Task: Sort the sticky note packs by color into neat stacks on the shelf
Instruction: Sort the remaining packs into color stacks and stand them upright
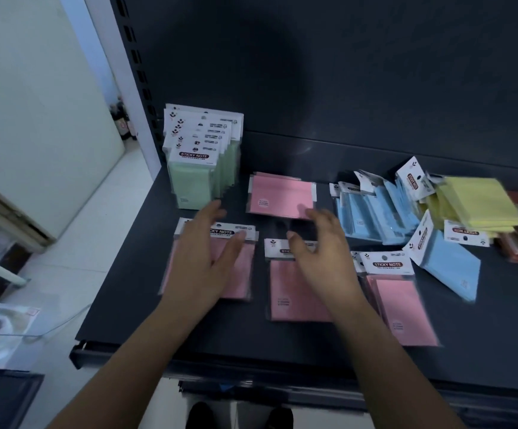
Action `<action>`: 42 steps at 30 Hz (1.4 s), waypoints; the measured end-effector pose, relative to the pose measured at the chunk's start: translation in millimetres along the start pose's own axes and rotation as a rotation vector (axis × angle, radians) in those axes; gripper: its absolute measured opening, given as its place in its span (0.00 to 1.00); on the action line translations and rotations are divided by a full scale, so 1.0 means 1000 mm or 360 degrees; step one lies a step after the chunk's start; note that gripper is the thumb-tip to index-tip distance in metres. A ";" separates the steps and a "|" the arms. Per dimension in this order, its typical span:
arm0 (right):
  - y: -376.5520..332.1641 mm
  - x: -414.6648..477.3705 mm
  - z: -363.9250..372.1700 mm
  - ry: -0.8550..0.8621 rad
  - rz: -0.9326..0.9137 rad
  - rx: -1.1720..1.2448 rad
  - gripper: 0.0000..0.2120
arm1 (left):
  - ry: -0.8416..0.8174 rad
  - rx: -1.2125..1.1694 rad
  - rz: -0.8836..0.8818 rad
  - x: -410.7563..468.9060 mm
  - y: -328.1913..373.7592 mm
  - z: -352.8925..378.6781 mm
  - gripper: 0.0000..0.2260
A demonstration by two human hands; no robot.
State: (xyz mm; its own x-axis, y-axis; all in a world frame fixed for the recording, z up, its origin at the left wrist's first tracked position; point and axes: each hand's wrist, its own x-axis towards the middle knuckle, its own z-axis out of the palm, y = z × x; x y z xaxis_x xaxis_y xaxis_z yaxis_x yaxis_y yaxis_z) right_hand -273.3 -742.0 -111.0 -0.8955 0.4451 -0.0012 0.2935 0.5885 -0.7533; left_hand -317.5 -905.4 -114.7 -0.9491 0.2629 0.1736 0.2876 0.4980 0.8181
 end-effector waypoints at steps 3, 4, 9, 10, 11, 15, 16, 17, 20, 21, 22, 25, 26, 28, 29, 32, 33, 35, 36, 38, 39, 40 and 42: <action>0.006 0.008 -0.007 -0.0094 0.0265 0.0387 0.24 | -0.0305 -0.0521 -0.0333 0.019 0.021 0.023 0.23; 0.007 0.008 -0.008 -0.0120 0.0305 0.0550 0.23 | -0.0342 -0.0575 -0.0368 0.025 0.023 0.031 0.23; 0.006 -0.001 -0.019 0.0008 0.0310 0.1009 0.11 | -0.0087 -0.0682 -0.0438 0.032 0.029 0.041 0.09; 0.005 -0.004 -0.020 0.0061 0.0293 0.1067 0.08 | -0.0015 -0.0729 -0.0461 0.031 0.028 0.042 0.09; 0.005 -0.007 -0.022 0.0125 0.0273 0.1114 0.08 | 0.0042 -0.0823 -0.0483 0.030 0.027 0.042 0.08; 0.007 -0.027 -0.023 0.0315 0.0158 0.1222 0.06 | 0.0208 -0.1293 -0.0579 0.019 0.022 0.034 0.07; 0.006 -0.033 -0.022 0.0318 0.0152 0.1292 0.05 | 0.0225 -0.1360 -0.0581 0.014 0.022 0.030 0.09; 0.004 -0.037 -0.020 0.0302 0.0154 0.1384 0.04 | 0.0217 -0.1411 -0.0575 0.008 0.020 0.026 0.10; 0.000 -0.042 -0.013 0.0186 0.0137 0.1613 0.09 | 0.0164 -0.1535 -0.0527 -0.010 0.011 0.009 0.12; -0.002 -0.041 -0.011 0.0135 0.0114 0.1619 0.11 | 0.0128 -0.1509 -0.0494 -0.016 0.008 0.003 0.13; -0.004 -0.040 -0.008 0.0073 0.0087 0.1592 0.11 | 0.0088 -0.1475 -0.0476 -0.022 0.005 -0.004 0.15; -0.012 -0.038 0.001 -0.0199 0.0020 0.1405 0.13 | -0.0008 -0.1352 -0.0474 -0.032 -0.004 -0.023 0.23; -0.015 -0.038 0.004 -0.0316 0.0020 0.1301 0.14 | -0.0019 -0.1321 -0.0498 -0.033 -0.006 -0.029 0.25; -0.020 -0.040 0.011 -0.0526 0.0004 0.1065 0.18 | 0.0006 -0.1249 -0.0571 -0.034 -0.010 -0.039 0.26; -0.023 -0.040 0.015 -0.0569 -0.0039 0.0943 0.20 | 0.0030 -0.1182 -0.0583 -0.033 -0.012 -0.043 0.25; -0.030 -0.040 0.027 -0.0465 -0.0263 0.0579 0.23 | 0.0031 -0.0843 -0.0486 -0.026 -0.022 -0.047 0.19; -0.032 -0.041 0.030 -0.0433 -0.0307 0.0491 0.24 | 0.0017 -0.0684 -0.0422 -0.023 -0.028 -0.046 0.18; -0.035 -0.041 0.035 -0.0390 -0.0318 0.0338 0.25 | 0.0003 -0.0384 -0.0276 -0.016 -0.038 -0.042 0.17; -0.036 -0.040 0.036 -0.0373 -0.0308 0.0247 0.25 | 0.0009 -0.0253 -0.0220 -0.014 -0.040 -0.039 0.17; -0.035 -0.038 0.039 -0.0354 -0.0281 0.0047 0.26 | 0.0010 0.0056 -0.0143 -0.011 -0.045 -0.030 0.21; -0.035 -0.038 0.041 -0.0349 -0.0273 -0.0027 0.26 | 0.0017 0.0221 -0.0137 -0.010 -0.046 -0.026 0.24; -0.034 -0.038 0.042 -0.0338 -0.0273 -0.0070 0.25 | 0.0041 0.0363 -0.0140 -0.009 -0.047 -0.023 0.25; -0.034 -0.038 0.042 -0.0296 -0.0292 -0.0097 0.24 | 0.0092 0.0527 -0.0174 -0.008 -0.046 -0.019 0.22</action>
State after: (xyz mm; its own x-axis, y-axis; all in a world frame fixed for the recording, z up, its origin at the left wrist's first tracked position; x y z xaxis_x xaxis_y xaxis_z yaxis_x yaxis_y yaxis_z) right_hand -263.0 -806.9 -113.1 -0.9800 0.1990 0.0066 0.1353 0.6899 -0.7111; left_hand -325.7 -945.8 -143.5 -0.9796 0.1505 0.1331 0.2007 0.7640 0.6132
